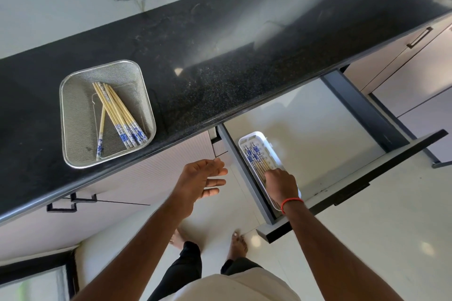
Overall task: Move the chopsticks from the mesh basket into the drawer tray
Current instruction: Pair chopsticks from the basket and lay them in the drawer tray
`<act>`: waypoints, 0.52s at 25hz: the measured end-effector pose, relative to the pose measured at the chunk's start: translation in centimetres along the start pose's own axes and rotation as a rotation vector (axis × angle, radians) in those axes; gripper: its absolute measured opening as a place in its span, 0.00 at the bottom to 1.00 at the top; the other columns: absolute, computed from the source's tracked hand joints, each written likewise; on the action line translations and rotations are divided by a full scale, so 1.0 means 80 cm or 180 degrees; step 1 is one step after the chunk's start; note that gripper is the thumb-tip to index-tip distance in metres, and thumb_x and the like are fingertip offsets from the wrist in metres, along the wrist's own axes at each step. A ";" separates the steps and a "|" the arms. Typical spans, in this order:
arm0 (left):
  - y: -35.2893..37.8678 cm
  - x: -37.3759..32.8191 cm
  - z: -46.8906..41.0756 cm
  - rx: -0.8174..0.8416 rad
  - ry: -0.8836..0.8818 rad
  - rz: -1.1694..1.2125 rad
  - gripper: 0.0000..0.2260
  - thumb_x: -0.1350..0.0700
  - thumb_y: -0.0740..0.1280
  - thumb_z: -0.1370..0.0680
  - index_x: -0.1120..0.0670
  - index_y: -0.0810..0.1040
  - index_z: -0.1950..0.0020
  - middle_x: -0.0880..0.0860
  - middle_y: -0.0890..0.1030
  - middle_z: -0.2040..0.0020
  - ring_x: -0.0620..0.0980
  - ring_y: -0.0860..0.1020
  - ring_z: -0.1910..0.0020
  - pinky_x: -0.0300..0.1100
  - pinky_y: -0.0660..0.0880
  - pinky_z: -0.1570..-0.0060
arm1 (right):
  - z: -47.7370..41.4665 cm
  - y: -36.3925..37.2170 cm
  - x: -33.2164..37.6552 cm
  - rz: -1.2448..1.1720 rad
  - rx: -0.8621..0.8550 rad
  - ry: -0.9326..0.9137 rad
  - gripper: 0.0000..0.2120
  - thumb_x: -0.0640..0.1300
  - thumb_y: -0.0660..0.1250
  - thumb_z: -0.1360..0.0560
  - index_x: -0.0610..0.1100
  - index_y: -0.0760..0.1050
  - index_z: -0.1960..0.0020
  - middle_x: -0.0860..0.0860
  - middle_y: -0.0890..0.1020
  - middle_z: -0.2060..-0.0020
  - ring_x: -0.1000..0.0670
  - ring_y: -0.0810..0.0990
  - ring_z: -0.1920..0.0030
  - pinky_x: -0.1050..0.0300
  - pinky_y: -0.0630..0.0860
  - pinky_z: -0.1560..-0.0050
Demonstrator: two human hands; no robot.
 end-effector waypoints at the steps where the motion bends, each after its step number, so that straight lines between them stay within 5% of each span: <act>1: -0.003 -0.001 0.002 0.0005 0.0013 -0.0005 0.14 0.47 0.65 0.20 0.55 0.82 0.43 0.54 0.85 0.44 0.56 0.84 0.46 0.54 0.78 0.40 | 0.001 0.000 -0.002 -0.0113 -0.0010 0.0072 0.09 0.39 0.59 0.24 0.43 0.78 0.49 0.44 0.84 0.52 0.39 0.83 0.51 0.49 0.79 0.52; 6: -0.027 -0.012 0.009 0.0007 0.0119 -0.0101 0.13 0.46 0.65 0.19 0.52 0.82 0.45 0.52 0.85 0.45 0.55 0.84 0.46 0.52 0.78 0.41 | 0.002 0.000 0.001 -0.0331 0.0166 0.0335 0.09 0.44 0.63 0.23 0.42 0.78 0.46 0.44 0.84 0.51 0.41 0.83 0.50 0.50 0.80 0.50; 13: -0.097 -0.060 0.028 -0.0248 0.0528 0.0169 0.13 0.46 0.66 0.19 0.54 0.83 0.46 0.51 0.88 0.49 0.54 0.86 0.50 0.51 0.81 0.47 | 0.022 -0.134 0.092 -0.0692 -0.1006 -0.0065 0.09 0.51 0.67 0.25 0.46 0.81 0.53 0.46 0.85 0.58 0.40 0.83 0.56 0.52 0.78 0.59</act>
Point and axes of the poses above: each hand's wrist, its own z-axis away from the middle knuckle, its own y-axis out of the palm, x = y × z, the point moved 6 cm from there along -z, towards the middle knuckle
